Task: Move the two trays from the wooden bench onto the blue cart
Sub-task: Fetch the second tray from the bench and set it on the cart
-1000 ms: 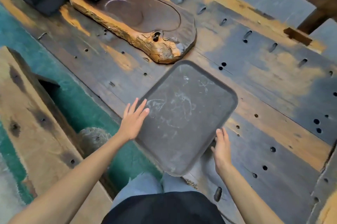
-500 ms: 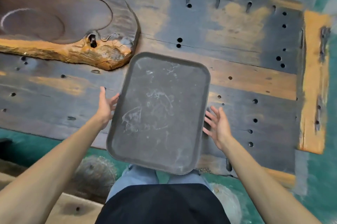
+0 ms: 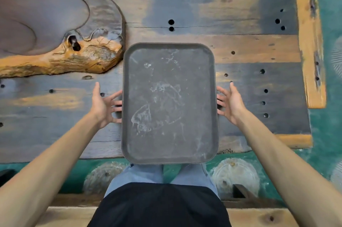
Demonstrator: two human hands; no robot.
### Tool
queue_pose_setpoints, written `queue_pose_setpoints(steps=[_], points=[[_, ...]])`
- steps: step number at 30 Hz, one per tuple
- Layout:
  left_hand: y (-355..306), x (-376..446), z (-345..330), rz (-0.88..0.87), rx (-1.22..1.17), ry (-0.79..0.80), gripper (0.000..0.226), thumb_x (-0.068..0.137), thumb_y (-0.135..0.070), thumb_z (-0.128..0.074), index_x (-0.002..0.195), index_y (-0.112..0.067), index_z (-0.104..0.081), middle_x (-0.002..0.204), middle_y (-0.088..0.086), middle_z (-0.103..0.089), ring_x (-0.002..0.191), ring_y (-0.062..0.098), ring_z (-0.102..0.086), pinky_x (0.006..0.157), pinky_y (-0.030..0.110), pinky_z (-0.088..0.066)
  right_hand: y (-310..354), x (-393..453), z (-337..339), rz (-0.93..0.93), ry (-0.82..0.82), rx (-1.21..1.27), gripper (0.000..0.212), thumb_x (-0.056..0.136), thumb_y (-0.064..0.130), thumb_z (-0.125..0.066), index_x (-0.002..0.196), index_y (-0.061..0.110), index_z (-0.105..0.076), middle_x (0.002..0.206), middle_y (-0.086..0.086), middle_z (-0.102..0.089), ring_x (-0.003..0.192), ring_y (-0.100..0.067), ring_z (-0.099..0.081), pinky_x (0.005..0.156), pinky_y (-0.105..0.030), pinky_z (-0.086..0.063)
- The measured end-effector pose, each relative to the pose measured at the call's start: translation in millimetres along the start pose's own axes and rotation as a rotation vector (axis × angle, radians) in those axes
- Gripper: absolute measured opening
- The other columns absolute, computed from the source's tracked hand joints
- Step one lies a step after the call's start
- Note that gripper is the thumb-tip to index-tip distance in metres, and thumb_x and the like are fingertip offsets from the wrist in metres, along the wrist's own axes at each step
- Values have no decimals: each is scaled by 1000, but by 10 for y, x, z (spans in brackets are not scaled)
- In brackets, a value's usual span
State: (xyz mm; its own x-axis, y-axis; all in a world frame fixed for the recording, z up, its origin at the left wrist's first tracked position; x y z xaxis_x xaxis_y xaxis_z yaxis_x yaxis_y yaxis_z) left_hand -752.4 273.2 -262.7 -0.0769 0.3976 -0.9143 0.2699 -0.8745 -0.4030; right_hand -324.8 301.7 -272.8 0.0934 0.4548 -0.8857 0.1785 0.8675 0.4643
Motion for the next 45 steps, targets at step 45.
queue_pose_setpoints(steps=[45], points=[[2463,-1746,-6490,-53,1042,616,81,75,-84,-34,127,-31,-68,86,3,-56,78,22,-57,74,46,-42,-3152,-2576,5612,87,-514,1203,44,97,59,-37,111,30,-67,120,3,-65,106,-15,-60,78,-36,-43]])
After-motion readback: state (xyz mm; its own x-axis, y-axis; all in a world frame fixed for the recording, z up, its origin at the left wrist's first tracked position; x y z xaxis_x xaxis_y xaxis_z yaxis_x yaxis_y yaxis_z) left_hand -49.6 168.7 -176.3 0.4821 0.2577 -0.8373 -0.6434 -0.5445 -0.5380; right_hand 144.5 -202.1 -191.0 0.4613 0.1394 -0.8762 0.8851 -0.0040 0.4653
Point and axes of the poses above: each hand's wrist, its own x-axis towards the middle knuckle, its own z-axis out of the back of the hand, y = z × x, the point moved 3 cm from there along x, towards the middle knuckle
